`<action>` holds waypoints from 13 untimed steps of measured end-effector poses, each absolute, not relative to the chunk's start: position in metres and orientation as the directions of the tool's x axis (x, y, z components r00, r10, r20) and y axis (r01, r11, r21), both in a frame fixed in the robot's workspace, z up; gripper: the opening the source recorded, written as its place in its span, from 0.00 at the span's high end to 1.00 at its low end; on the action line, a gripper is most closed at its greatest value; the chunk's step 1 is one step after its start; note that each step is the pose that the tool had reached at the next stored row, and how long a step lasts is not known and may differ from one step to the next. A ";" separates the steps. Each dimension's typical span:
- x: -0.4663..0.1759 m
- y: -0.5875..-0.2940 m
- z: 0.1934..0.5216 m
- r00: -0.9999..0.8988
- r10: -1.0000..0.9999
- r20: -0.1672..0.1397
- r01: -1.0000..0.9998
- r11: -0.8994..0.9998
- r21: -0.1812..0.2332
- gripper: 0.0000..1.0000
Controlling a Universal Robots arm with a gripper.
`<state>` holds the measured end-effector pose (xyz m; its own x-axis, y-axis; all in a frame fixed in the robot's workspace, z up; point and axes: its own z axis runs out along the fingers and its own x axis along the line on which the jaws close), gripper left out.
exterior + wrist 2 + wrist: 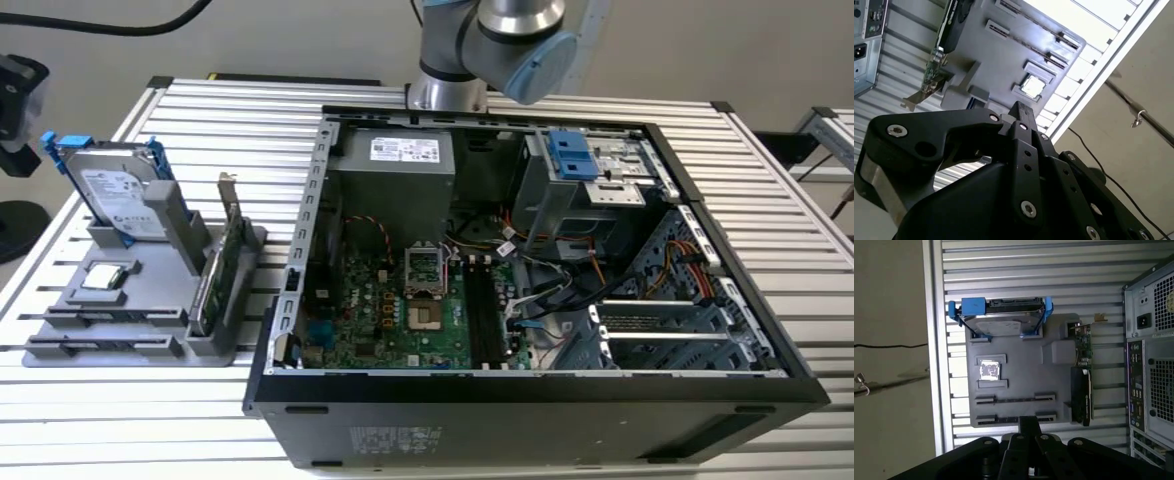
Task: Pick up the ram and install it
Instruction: 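Reach for the ram, then pick up the ram and move it above insertion slot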
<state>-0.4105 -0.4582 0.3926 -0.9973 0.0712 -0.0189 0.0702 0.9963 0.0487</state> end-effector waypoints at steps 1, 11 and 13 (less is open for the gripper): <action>-0.411 -0.459 0.393 -0.997 0.071 -0.019 0.070 0.996 0.049 1.00; -0.412 -0.464 0.393 -0.997 0.071 -0.019 0.070 0.996 0.049 1.00; -0.413 -0.465 0.393 -0.997 0.071 -0.019 0.070 0.996 0.049 1.00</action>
<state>-0.4127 -0.4650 0.3926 -0.9973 0.0712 -0.0189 0.0702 0.9963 0.0487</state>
